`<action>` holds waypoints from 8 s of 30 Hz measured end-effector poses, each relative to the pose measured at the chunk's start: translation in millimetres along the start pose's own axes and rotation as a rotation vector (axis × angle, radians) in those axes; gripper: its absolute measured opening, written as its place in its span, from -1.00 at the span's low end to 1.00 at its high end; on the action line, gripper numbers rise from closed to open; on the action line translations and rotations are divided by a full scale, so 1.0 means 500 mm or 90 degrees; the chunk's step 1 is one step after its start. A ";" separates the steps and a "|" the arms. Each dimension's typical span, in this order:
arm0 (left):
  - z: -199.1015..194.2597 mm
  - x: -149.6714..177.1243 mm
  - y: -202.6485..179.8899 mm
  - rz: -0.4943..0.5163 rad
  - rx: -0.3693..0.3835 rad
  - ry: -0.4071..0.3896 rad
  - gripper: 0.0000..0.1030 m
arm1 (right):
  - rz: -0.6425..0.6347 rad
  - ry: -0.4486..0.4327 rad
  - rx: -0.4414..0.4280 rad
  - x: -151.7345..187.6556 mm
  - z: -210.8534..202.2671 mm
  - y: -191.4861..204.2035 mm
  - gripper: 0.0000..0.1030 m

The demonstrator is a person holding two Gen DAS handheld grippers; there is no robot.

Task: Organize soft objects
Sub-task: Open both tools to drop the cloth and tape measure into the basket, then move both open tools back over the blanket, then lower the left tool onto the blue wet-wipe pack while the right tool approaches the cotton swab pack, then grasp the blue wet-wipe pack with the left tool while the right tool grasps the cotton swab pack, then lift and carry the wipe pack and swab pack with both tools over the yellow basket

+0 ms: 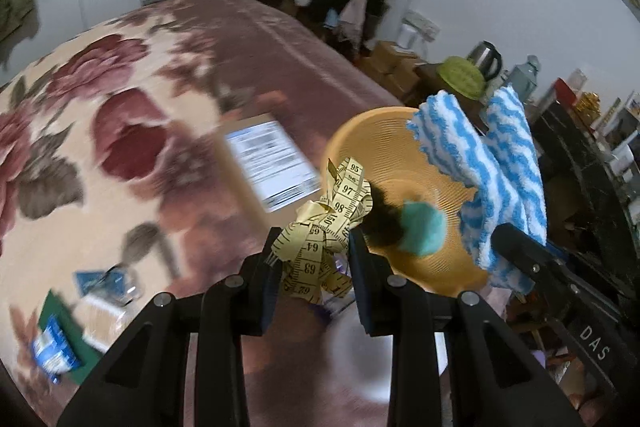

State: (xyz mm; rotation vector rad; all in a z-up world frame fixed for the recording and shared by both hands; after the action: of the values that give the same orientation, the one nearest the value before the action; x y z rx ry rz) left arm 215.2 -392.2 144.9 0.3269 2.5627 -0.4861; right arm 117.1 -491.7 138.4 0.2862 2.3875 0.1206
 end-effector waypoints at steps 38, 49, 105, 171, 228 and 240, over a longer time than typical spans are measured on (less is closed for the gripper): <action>0.047 -0.046 -0.033 -0.023 -0.056 -0.029 0.99 | 0.111 0.024 0.046 0.003 0.034 -0.186 0.92; -0.027 0.045 0.118 -0.047 -0.082 -0.016 0.99 | 0.047 0.048 0.023 0.043 0.029 -0.040 0.95; -0.187 0.349 0.646 -0.214 -0.190 0.017 0.99 | -0.162 0.222 -0.074 0.354 0.133 0.441 0.95; -0.037 0.388 0.882 -0.348 -0.166 0.095 0.60 | 0.000 0.322 -0.079 0.356 0.452 0.608 0.47; -0.128 0.459 0.842 -0.370 -0.200 0.059 0.12 | -0.115 0.239 -0.169 0.397 0.317 0.598 -0.59; -0.188 0.462 0.771 -0.345 -0.208 0.037 0.12 | -0.140 0.228 -0.159 0.418 0.230 0.569 -0.59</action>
State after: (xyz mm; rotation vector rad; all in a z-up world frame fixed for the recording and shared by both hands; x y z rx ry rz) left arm 102.2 26.1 -6.1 -0.4855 2.7151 -0.2331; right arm 93.7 -164.7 -35.9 -0.1264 2.7018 0.3917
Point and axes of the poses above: each gripper's, at about its wrist camera, not at the fingertips, and z roughly the way its jaws point, y to its left, x to its underside, the point moved 10 cm from there along z, roughly the way its jaws point, and after that the axes turned 6 degrees about -z, right-handed, at the moved point
